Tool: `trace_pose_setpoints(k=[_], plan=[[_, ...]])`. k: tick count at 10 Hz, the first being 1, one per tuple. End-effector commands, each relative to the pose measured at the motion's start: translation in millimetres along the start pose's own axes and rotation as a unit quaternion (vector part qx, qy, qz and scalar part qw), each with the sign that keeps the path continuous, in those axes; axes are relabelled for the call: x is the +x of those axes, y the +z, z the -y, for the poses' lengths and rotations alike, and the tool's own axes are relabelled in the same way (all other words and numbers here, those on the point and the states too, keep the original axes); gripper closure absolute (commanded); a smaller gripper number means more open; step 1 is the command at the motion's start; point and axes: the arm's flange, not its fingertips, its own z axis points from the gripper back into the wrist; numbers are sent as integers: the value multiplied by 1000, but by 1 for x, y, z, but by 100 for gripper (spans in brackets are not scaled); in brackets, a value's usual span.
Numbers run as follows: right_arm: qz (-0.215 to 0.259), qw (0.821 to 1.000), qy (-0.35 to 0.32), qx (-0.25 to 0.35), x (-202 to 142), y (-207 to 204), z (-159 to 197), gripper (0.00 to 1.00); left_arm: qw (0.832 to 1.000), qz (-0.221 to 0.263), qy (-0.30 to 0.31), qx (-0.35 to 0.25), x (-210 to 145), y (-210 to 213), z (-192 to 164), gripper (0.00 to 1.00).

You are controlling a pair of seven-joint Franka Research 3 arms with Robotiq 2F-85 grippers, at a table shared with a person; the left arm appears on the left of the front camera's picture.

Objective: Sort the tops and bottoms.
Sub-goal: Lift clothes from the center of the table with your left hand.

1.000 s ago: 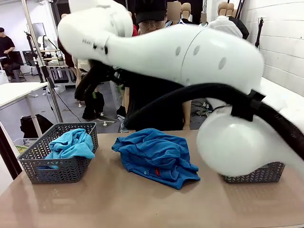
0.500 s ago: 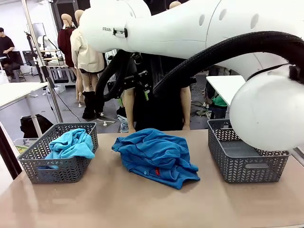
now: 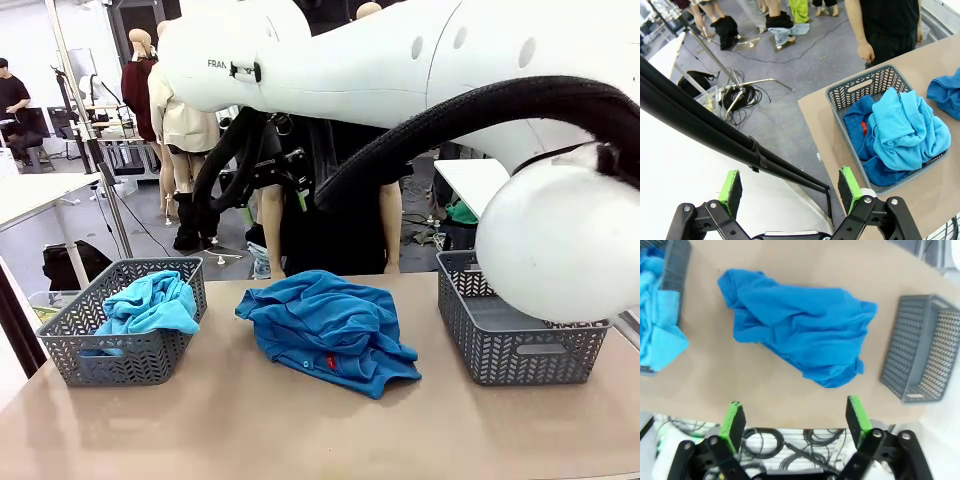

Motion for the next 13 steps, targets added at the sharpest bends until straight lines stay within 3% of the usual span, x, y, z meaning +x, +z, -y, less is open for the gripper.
trace_pose_setpoints(k=[1,3,4,6,7,8,9,12,13], plan=[[-13,998,-18,-51,-41,-27,95,0,1000,-8,-3,-1,1,1,-2,0],[-32,997,-32,-66,-80,-71,175,0,1000,-8,-3,-1,1,1,-2,0],[-56,992,-80,-74,-97,-98,216,0,1000,-8,-3,-1,1,1,-2,0],[-60,986,-156,-25,-158,-148,293,0,1000,-8,-3,-1,1,1,-2,0],[-29,983,-181,26,-180,-157,311,0,1000,-8,-3,-1,1,1,-2,0],[4,976,-204,79,-176,-153,310,0,1000,-8,-3,-1,1,1,-2,0],[-80,984,-155,-39,-104,-114,293,0,1000,-8,-3,-1,1,1,-2,0],[-80,984,-155,-39,-104,-114,293,0,1000,-8,-3,-1,1,1,-2,0],[-68,983,-171,-16,-126,-124,297,0,1000,-8,-3,-1,1,1,-2,0]])
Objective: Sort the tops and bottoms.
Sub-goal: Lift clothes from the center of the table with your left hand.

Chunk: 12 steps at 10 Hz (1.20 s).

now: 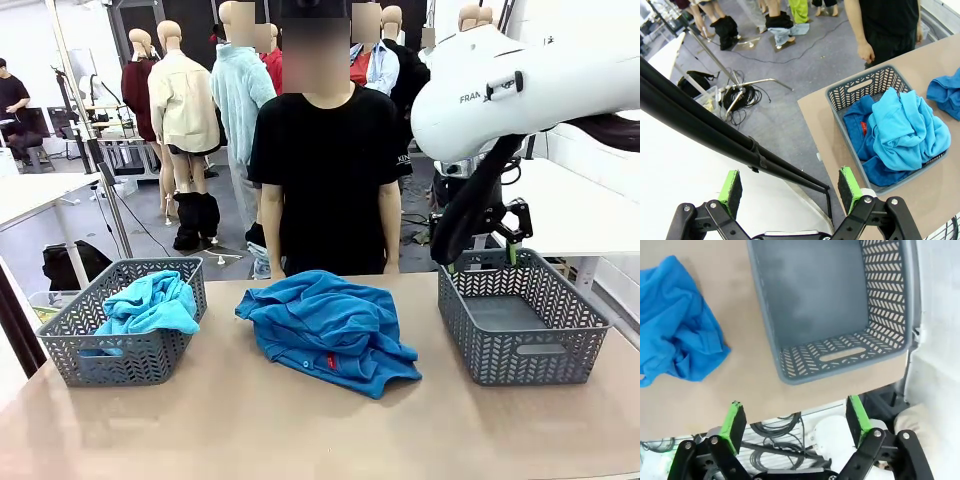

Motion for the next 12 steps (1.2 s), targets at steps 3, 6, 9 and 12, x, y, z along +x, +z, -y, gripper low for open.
trace_pose_setpoints(k=[3,6,9,12], plan=[[156,975,155,32,11,-16,95,0,1000,-9,-3,-1,0,1,-2,0],[219,946,204,123,12,-29,127,0,1000,-9,-3,-1,0,1,-2,0],[193,969,153,32,20,-4,121,0,999,37,-26,-27,20,8,24,0],[193,969,153,32,20,-4,121,0,973,148,-128,-120,114,24,134,0]])
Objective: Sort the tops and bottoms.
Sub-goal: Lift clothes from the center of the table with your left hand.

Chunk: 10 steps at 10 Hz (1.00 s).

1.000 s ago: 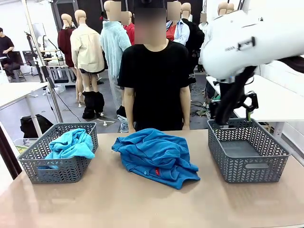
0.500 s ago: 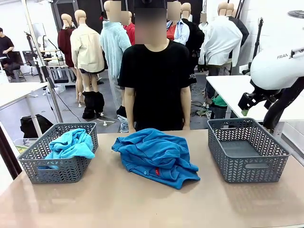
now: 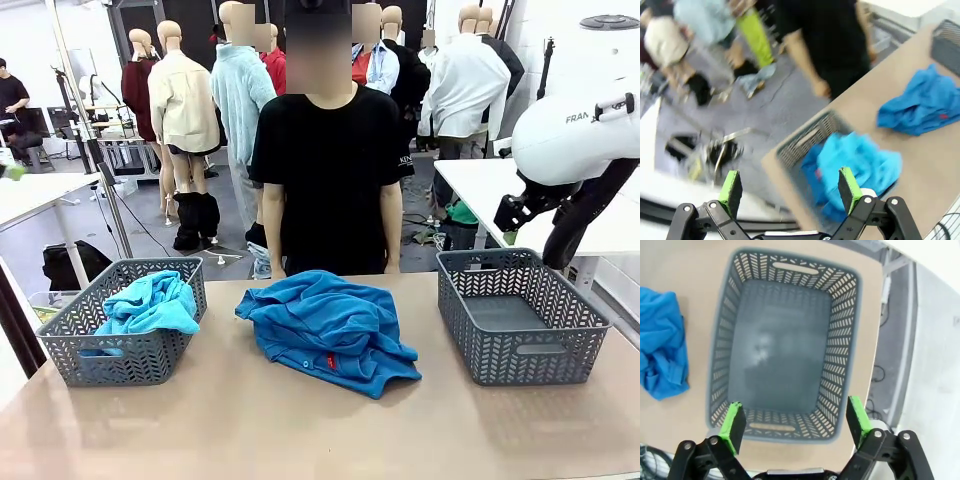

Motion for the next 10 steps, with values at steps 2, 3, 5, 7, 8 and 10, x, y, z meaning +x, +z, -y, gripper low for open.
trace_pose_setpoints(k=[2,3,5,7,8,10], plan=[[-6,1000,-7,-11,5,0,2,0,990,48,-83,-108,65,-52,74,0],[-6,1000,-7,-11,5,0,2,0,983,39,-107,-143,74,-71,99,0],[-6,1000,-7,-11,5,0,2,0,970,-1,-123,-208,76,-107,147,0],[-6,1000,-7,-11,5,0,2,0,982,34,-108,-151,84,-69,137,0],[-6,1000,-7,-11,5,0,2,0,982,34,-108,-151,84,-69,137,0],[-6,1000,-7,-11,5,0,2,0,971,15,-135,-194,71,-93,161,0]])
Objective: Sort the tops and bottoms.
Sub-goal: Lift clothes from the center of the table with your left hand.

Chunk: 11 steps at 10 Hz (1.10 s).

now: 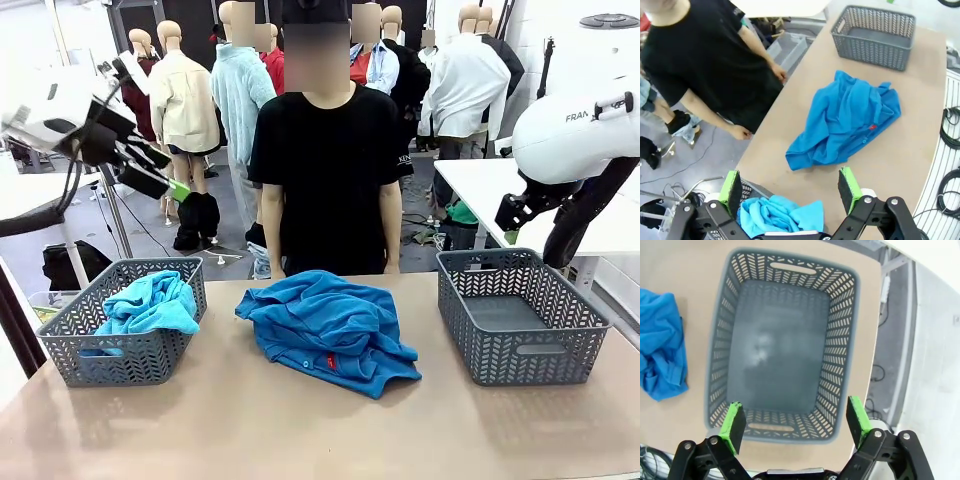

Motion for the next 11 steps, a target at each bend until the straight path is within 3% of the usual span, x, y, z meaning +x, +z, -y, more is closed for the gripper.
trace_pose_setpoints(k=[1,4,7,11], plan=[[-6,1000,-4,-10,4,0,0,0,997,-40,-24,-68,-7,-46,3,0],[-6,1000,-4,-10,4,0,0,0,976,-113,-48,-182,5,-154,7,0],[-6,1000,-4,-10,4,0,0,0,969,-151,-87,-173,-13,-226,32,0],[-6,1000,-4,-10,4,0,0,0,967,-146,-99,-185,-36,-268,35,0]])
